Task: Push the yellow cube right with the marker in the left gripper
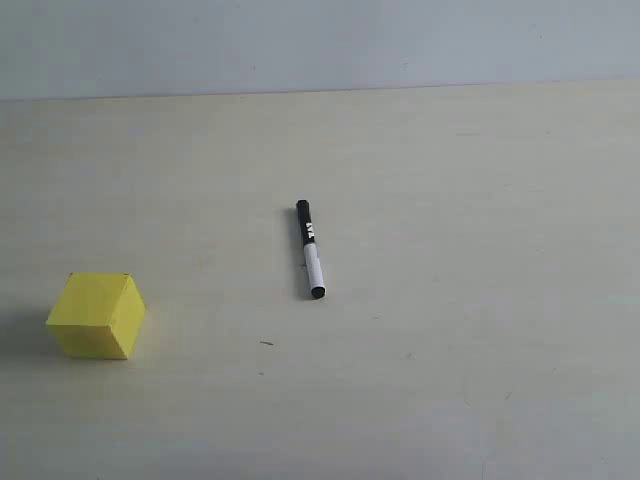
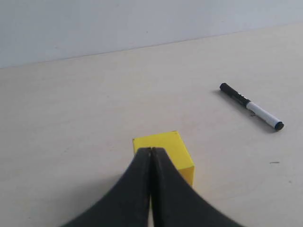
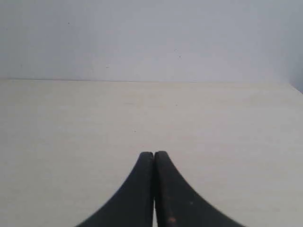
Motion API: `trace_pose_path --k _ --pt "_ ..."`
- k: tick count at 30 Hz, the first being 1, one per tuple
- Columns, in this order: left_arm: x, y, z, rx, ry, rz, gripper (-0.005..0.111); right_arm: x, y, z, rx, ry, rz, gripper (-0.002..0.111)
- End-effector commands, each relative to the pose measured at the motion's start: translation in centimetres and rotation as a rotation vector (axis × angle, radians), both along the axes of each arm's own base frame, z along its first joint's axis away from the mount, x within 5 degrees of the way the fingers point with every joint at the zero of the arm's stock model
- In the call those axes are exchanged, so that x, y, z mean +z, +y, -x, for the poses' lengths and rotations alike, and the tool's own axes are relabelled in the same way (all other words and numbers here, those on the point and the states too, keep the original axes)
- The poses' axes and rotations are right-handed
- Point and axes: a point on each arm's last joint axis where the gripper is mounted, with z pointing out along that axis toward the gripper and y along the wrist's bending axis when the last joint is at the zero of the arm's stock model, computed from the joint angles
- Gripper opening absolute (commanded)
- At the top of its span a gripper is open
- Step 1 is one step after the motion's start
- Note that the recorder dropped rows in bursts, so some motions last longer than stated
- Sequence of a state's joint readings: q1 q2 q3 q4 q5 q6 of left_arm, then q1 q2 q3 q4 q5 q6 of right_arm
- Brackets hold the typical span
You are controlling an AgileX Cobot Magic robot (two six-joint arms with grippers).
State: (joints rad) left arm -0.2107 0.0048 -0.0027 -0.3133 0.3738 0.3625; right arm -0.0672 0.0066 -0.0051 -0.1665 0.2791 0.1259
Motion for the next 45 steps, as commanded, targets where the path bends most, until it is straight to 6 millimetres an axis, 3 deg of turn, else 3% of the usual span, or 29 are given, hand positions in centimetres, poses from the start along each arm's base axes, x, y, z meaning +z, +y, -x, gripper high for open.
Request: trace_pose_path --k 1,14,17,23,28,37,39,43,45 --pt "0.0 0.0 0.0 0.001 -0.001 0.011 0.002 0.0 0.0 0.0 0.006 -0.014 0.000 0.000" --pt "0.0 0.0 0.0 0.000 -0.002 0.008 0.002 0.0 0.0 0.0 0.006 -0.014 0.000 0.000" --pt "0.6 0.5 -0.3 0.023 -0.132 -0.154 0.002 0.0 0.0 0.0 0.006 -0.014 0.000 0.000" --pt "0.9 0.5 -0.4 0.030 -0.154 -0.141 0.002 0.0 0.0 0.0 0.006 -0.014 0.000 0.000" --pt "2.5 0.3 -0.4 0.118 -0.084 0.663 0.002 0.0 0.0 0.0 0.006 -0.014 0.000 0.000" --pt "3.2 1.0 -0.6 0.181 -0.172 0.724 0.002 0.0 0.0 0.0 0.006 -0.014 0.000 0.000" --pt "3.7 1.6 -0.6 0.229 -0.222 0.804 0.002 0.0 0.0 0.0 0.006 -0.014 0.000 0.000" --pt "5.5 3.8 -0.2 0.352 -0.435 1.149 0.002 0.0 0.0 0.0 0.006 -0.014 0.000 0.000" --pt "8.2 4.3 0.8 0.289 -0.594 1.216 0.002 0.0 0.0 0.0 0.006 -0.014 0.000 0.000"
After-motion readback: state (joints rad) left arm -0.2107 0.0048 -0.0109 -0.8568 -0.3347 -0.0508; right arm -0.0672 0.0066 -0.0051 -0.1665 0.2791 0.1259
